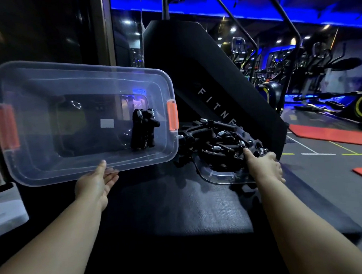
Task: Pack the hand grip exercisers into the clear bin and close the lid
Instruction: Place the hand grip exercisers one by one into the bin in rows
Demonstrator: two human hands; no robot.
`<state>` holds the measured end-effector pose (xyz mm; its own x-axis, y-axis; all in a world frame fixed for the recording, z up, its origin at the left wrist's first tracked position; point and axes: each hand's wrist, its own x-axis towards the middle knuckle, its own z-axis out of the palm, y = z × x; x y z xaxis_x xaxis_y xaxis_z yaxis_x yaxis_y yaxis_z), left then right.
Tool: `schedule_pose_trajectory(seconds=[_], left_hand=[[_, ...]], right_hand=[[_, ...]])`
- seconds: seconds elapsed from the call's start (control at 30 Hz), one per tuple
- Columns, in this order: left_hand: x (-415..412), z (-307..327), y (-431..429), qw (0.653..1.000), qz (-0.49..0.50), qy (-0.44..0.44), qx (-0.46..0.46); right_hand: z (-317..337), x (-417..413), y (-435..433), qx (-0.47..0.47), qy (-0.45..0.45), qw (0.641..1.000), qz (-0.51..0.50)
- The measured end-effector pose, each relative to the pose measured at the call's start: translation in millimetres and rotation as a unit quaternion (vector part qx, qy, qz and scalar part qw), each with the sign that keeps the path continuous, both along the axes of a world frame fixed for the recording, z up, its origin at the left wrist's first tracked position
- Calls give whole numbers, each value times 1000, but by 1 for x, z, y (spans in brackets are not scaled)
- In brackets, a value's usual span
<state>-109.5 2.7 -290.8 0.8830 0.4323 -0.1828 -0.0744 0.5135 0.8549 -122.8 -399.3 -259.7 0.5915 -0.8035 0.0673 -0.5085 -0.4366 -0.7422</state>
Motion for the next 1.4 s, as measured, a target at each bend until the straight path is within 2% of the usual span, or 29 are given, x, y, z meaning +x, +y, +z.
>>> schedule_pose_trajectory(seconds=[0.17,0.3,0.43,0.63,0.77,0.9,1.1,1.3,1.4], left_hand=[[-3,2,-2,1000,9,2,-8],[-5,5,-4,1000,13,-2,-13],[-8,5,-5,1000,14,-5,-13],[-7,5,-5,1000,14,-2,-12],[-7,5,-3,1000,15,4,-12],[-9,6,-4,1000,12,7,-17],[-12,8,-3,1000,12,9,-19],[-11,8,-3,1000,12,10,-19],[-11,7,-3,1000,11,11,-16]], right_hand=[[9,7,1,10,8,999,39],[10,10,7,21,-12,999,26],[9,5,23,-30,-84,995,45],[9,-6,41,-83,-143,984,61],[17,-11,65,-87,-178,974,111],[22,-14,97,-107,-201,951,207],[18,-18,137,-93,-173,924,328],[1,-21,155,-96,-152,908,378],[-3,-18,156,-76,-174,907,377]])
